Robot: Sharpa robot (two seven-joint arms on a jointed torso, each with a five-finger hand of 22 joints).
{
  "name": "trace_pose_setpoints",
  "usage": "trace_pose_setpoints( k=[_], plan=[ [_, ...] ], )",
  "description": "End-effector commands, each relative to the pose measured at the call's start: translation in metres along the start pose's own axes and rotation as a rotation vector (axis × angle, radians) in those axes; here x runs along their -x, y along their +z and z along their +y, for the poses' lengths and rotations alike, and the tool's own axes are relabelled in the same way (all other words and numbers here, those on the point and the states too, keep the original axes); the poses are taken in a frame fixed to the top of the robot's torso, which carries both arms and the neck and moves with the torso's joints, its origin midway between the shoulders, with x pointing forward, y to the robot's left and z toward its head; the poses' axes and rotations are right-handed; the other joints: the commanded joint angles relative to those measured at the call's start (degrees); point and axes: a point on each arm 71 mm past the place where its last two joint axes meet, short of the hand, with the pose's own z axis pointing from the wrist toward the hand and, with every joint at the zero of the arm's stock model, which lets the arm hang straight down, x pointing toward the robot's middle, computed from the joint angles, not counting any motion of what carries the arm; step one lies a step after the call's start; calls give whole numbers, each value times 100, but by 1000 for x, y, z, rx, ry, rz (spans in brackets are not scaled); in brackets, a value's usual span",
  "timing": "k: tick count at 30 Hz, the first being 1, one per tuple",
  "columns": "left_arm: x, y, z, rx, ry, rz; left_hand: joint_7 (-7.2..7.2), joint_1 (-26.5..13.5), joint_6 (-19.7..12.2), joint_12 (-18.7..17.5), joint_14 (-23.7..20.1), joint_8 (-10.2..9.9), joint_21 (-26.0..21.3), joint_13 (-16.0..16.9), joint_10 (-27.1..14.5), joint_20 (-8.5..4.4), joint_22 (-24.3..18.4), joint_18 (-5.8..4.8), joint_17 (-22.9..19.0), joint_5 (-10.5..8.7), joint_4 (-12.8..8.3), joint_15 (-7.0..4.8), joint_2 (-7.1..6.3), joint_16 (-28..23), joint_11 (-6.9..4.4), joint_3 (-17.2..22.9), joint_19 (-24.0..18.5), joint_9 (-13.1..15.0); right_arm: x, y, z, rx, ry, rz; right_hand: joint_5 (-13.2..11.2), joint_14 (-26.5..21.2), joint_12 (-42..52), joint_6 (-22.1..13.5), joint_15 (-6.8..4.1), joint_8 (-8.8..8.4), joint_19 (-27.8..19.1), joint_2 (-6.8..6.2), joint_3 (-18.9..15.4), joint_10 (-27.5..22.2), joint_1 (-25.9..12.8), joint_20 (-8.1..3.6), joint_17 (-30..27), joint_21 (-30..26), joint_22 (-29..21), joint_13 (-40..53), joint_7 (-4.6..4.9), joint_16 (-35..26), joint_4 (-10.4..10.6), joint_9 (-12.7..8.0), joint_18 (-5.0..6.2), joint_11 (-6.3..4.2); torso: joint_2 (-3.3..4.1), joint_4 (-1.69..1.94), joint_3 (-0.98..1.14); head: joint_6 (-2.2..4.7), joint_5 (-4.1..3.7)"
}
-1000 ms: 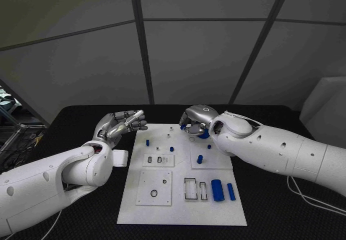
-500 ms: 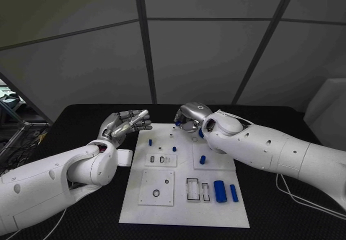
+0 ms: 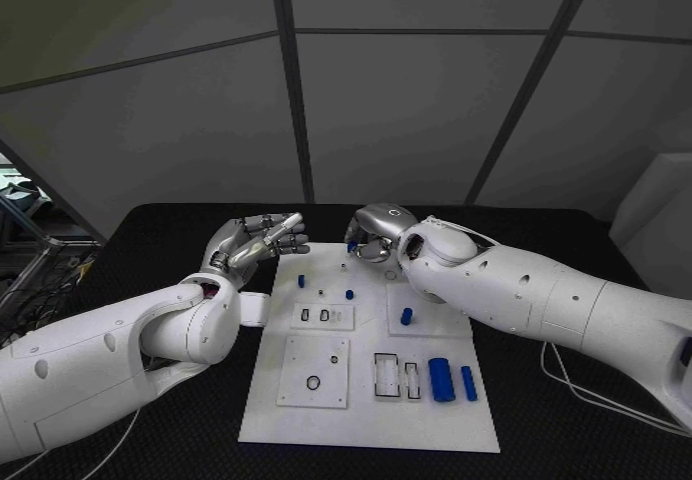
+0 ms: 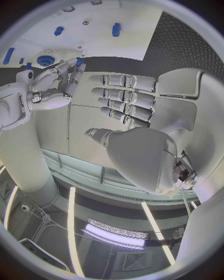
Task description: Assemble the parts on the task board
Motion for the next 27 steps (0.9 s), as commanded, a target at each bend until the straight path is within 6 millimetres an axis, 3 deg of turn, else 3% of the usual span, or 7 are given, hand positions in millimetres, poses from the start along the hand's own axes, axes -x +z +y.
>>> trace_pose_setpoints(
  k=[1, 27],
  plan=[
    [-3, 1, -2, -10, -3, 18, 65, -45, -9, -18, 5, -23, 32, -2, -37, 27, 7, 49, 8, -29, -27, 43, 5, -20, -12, -19, -20, -1, 0, 2, 2, 3, 0, 25, 4, 18, -3, 5, -17, -38, 21, -39, 48, -11, -8, 18, 10, 21, 167, 4, 30, -34, 13, 5, -32, 32, 0, 0, 1, 2, 6],
    [-4, 2, -5, -11, -2, 20, 69, -38, -19, -24, -18, -38, 16, -3, -56, 34, 0, 44, 8, -27, -53, 52, 13, -41, -6, -19, -68, -1, -6, 9, 1, -43, -14, 62, -1, 19, -15, -65, 2, -83, -57, -109, 97, -127, -56, 35, 47, -14, 95, -10, 53, -52, 77, -3, -13, 61, 11, -7, -4, -13, 86]
  ],
)
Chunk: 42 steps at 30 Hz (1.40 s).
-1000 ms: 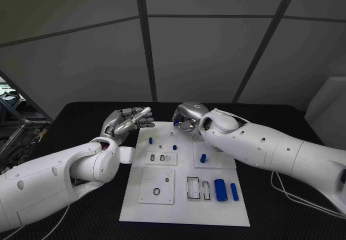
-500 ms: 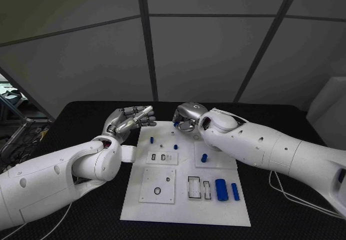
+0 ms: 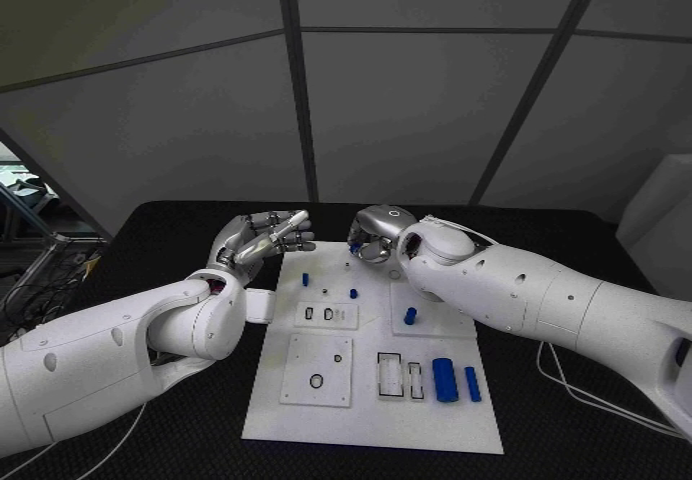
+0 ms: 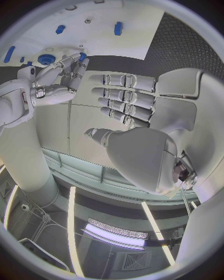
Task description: Assemble the parts on the task board
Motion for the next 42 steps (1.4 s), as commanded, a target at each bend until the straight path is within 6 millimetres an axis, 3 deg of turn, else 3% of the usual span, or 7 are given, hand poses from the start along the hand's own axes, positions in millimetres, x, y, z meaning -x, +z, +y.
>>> trace_pose_setpoints(
  k=[1, 10, 21, 33, 36, 40, 42],
  plan=[
    [-2, 1, -2, -7, -1, 14, 69, -38, -19, -25, -1, -38, 16, -3, -37, 12, 0, 43, 9, -27, -37, 36, 12, -19, 13, -3, -46, -1, -1, 1, -2, -12, -9, 13, 0, 20, -14, -35, 3, -24, -37, -60, 34, -61, -6, 15, 13, -14, 95, 0, 24, -32, 9, 1, -14, -7, 1, -3, 1, -2, 3],
    [-2, 1, -3, -6, -1, 16, 70, -38, -20, -25, -3, -40, 15, -3, -38, 13, 0, 43, 9, -27, -40, 37, 14, -21, 14, -3, -51, -1, -2, 2, 0, -6, -10, 21, 4, 28, -23, -241, 44, -65, -215, -179, 81, -308, -73, 49, 57, -115, -94, -19, 97, -50, 87, -36, 32, 62, 4, -10, 0, 11, 33],
    [-2, 2, -4, -5, -1, 18, 70, -38, -20, -25, -3, -40, 15, -3, -38, 13, 0, 43, 9, -27, -40, 37, 14, -21, 14, -3, -51, -1, -2, 4, 2, 0, -7, 21, -58, 60, -1, -903, 95, -69, -702, -359, 47, -974, -55, 105, 125, -454, -667, -26, 125, -91, 195, -68, 165, 141, 6, -12, 1, 15, 23],
    [0, 3, -4, -9, -4, 24, 70, -38, -22, -26, -2, -43, 14, -3, -41, 14, -1, 43, 10, -28, -45, 37, 16, -22, 15, -4, -59, -1, 6, -9, -6, 8, 26, -40, -30, 65, 77, -895, 92, -32, -696, -394, -26, -925, -72, 108, 143, -474, -682, -5, 121, -107, 258, -41, 167, 132, -2, -17, 5, 32, -3],
    [1, 4, -4, -17, -11, 37, -11, -39, 48, 11, 23, -17, 5, 8, 37, 14, -5, 51, 22, -28, -84, 16, -9, -20, -35, -23, -105, 13, 13, -22, -16, -1, 66, -84, -18, 75, 170, -808, 87, -3, -579, -445, -112, -762, -159, 107, 158, -412, -562, 15, 117, -112, 343, -19, 137, 113, -14, -43, 13, 34, -14],
    [3, 5, -3, -21, -13, 41, -79, -47, 155, 36, 41, 15, 13, 10, 155, 8, -3, 61, 32, -26, -137, -9, -11, -39, -87, -36, -142, 20, 26, -44, -35, -25, 147, -178, 19, 99, 506, -647, 44, 67, -34, -572, -351, -116, -363, 82, 186, -64, 68, 147, 85, -113, 531, 17, -10, 9, -54, -116, 16, 67, 26],
    [4, 5, -3, -21, -13, 41, -88, -48, 185, 41, 52, 21, 18, 10, 189, 6, -1, 63, 37, -26, -153, -15, -4, -42, -96, -36, -148, 20, 31, -56, -44, -47, 186, -187, 65, 111, 694, -708, 5, 32, 97, -645, -486, 225, -419, 47, 197, 23, 220, 257, 33, -118, 607, 4, -44, -67, -68, -145, 35, 69, 30]
  ],
)
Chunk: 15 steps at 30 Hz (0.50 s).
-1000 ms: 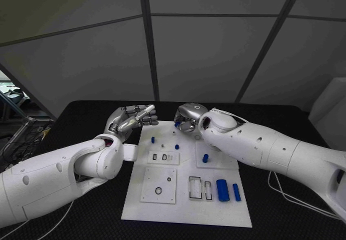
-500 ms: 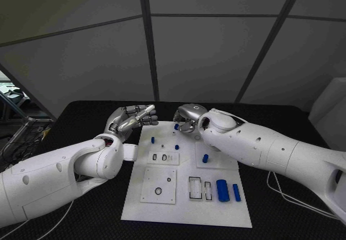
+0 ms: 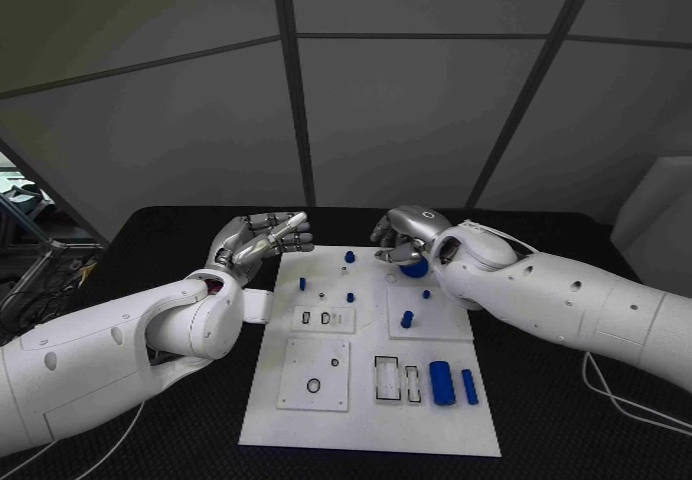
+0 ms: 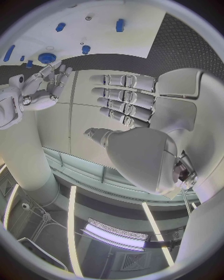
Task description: Assemble the parts on the task board
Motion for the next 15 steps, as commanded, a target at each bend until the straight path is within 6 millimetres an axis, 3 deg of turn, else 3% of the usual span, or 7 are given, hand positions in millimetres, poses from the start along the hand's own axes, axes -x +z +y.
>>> trace_pose_setpoints(
  k=[1, 4, 6, 7, 8, 11, 15],
  plan=[
    [-2, 1, -2, -21, -11, 33, -11, -48, 76, 42, 61, 35, 22, 5, 71, 5, 1, 63, 12, -26, -43, -18, 1, -22, -5, 4, -46, 7, 14, -12, -7, -31, 124, -100, 35, 24, 250, -86, -66, -40, 146, -68, -198, 421, -106, -42, 14, 95, 282, 154, -99, -23, 74, -17, -142, -91, -40, -74, 29, 13, 14],
    [-1, 1, -2, -19, -11, 33, -19, -47, 116, 50, 87, 43, 33, 7, 122, 0, 6, 66, 21, -27, -64, -29, 15, -20, -17, 5, -47, 8, 17, -25, -20, -77, 158, -54, 77, 47, 684, -228, -123, -61, 242, -165, -465, 804, -92, -107, 24, 159, 397, 487, -174, -41, 163, -30, -168, -182, -50, -91, 51, 18, -4],
    [-1, 1, -1, -18, -12, 34, -20, -48, 134, 54, 106, 46, 41, 8, 149, -3, 9, 67, 26, -27, -74, -35, 24, -17, -21, 6, -43, 7, 16, -31, -28, -108, 174, -15, 144, 72, 1229, -360, -157, -37, 358, -145, -736, 785, 46, -145, 28, 235, 535, 1005, -211, -69, 271, -25, -202, -217, -53, -88, 55, 23, -29],
    [-2, 2, -1, -17, -12, 35, -24, -48, 147, 55, 116, 47, 47, 8, 166, -5, 12, 68, 30, -27, -81, -39, 29, -16, -25, 6, -40, 7, 16, -34, -32, -125, 179, 10, 125, 75, 1491, -389, -146, -19, 413, -132, -857, 743, 40, -141, 28, 270, 604, 1255, -184, -85, 354, -18, -220, -211, -50, -74, 53, 34, -54],
    [-2, 2, -1, -17, -13, 36, -28, -49, 157, 56, 123, 48, 52, 8, 180, -7, 14, 69, 32, -27, -86, -41, 34, -16, -29, 6, -38, 6, 15, -36, -35, -137, 182, 24, 222, 107, 2140, -426, -167, 65, 455, 31, -1069, 95, 227, -117, 34, 299, 656, 2022, -179, -125, 536, 16, -236, -208, -46, -66, 46, 41, -66],
    [-2, 2, -1, -15, -13, 35, -35, -50, 173, 57, 131, 50, 58, 8, 201, -10, 16, 69, 35, -26, -94, -45, 42, -18, -35, 6, -36, 6, 13, -40, -50, -196, 193, 73, 131, 118, 3902, -612, -100, 93, 565, -36, -1400, 346, 322, -109, 47, 369, 800, 3809, -141, -174, 760, 17, -264, -152, -48, -77, 46, 34, -78],
    [-3, 2, 0, -14, -14, 38, -39, -50, 177, 57, 133, 50, 60, 8, 207, -11, 17, 69, 36, -26, -96, -46, 45, -19, -37, 6, -35, 5, 10, -40, -62, -238, 196, 109, 133, 135, 5257, -781, -60, 157, 664, -14, -1613, 549, 468, -78, 68, 431, 926, 5271, -90, -209, 1010, 25, -292, -102, -33, -67, 50, 38, -85]
  ],
)
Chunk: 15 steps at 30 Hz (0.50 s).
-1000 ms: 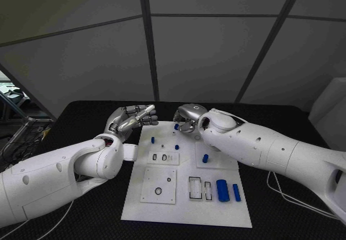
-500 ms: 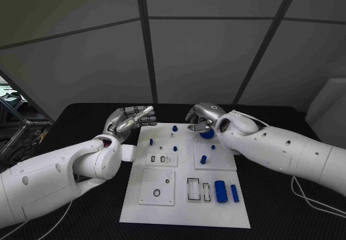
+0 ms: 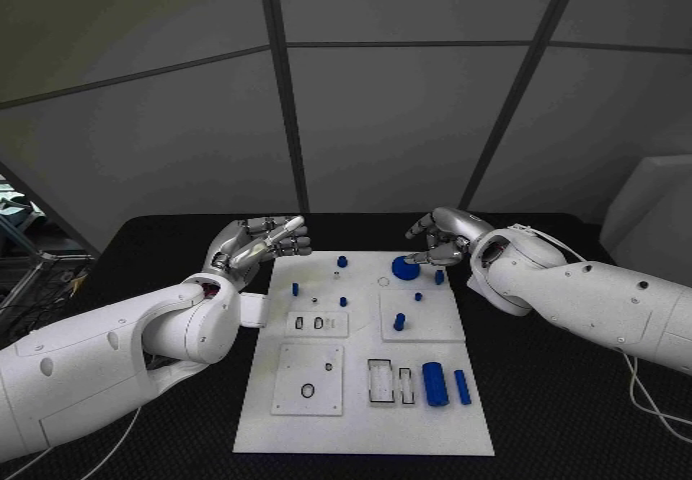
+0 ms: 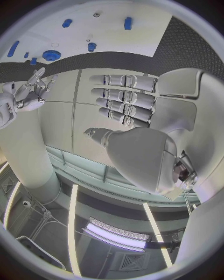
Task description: Assemble the parts on the task board
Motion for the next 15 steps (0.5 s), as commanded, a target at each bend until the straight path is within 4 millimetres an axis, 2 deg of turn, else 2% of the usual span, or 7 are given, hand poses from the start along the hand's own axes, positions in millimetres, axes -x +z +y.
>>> trace_pose_setpoints(
  k=[1, 2, 6, 10, 15],
  plan=[
    [-3, 1, -2, -14, -5, 21, 3, -26, 55, 34, 45, 37, 28, 9, 26, -11, 8, 68, 9, -27, -32, 1, 21, -19, 1, 5, -36, 6, -6, 1, -7, -66, 40, 89, -14, 129, 670, -106, 81, 64, 162, -34, -125, 125, 126, 19, 15, 44, 939, 731, 39, -50, 142, 8, -119, 14, 19, 10, 4, -1, -19],
    [-3, 1, -1, -14, -5, 21, 3, -26, 55, 34, 45, 37, 28, 9, 26, -11, 8, 68, 9, -27, -32, 1, 21, -19, 1, 5, -36, 6, -7, 2, -8, -69, 38, 97, -11, 132, 864, -145, 60, 86, 177, -31, -163, 166, 172, 44, 21, 54, 959, 941, 64, -58, 201, 11, -127, 21, 22, 7, 9, -3, -18],
    [-2, 1, -1, -13, -3, 18, 3, -26, 55, 34, 45, 37, 28, 9, 26, -11, 8, 68, 9, -27, -32, 1, 21, -19, 1, 5, -36, 6, -11, 6, -8, -78, 32, 123, -24, 139, 1367, -212, 91, 143, 207, -31, -240, 356, 257, 48, 35, 74, 1000, 1488, 66, -74, 334, 19, -134, 57, 16, -3, 3, -6, -13],
    [-2, 1, -1, -12, -3, 16, 1, -26, 58, 32, 48, 36, 30, 8, 30, -12, 9, 68, 10, -27, -35, -1, 22, -20, 0, 5, -35, 5, -14, 9, -6, -82, 23, 141, -11, 142, 1642, -251, 98, 185, 222, -21, -274, 470, 319, 57, 45, 84, 1022, 1783, 78, -85, 405, 25, -139, 71, 20, 18, -14, 4, -42],
    [-1, 1, -1, -11, -1, 13, 12, -27, 47, 15, 49, 23, 35, 2, 17, -14, 11, 68, 12, -28, -45, 0, 23, -25, 6, 2, -35, -1, -17, 11, -5, -87, 10, 156, 57, 145, 1999, -252, 101, 240, 279, -6, -286, 678, 373, 61, 54, 119, 1093, 2172, 81, -95, 442, 36, -156, 77, 23, 20, -3, -29, -50]
  ],
)
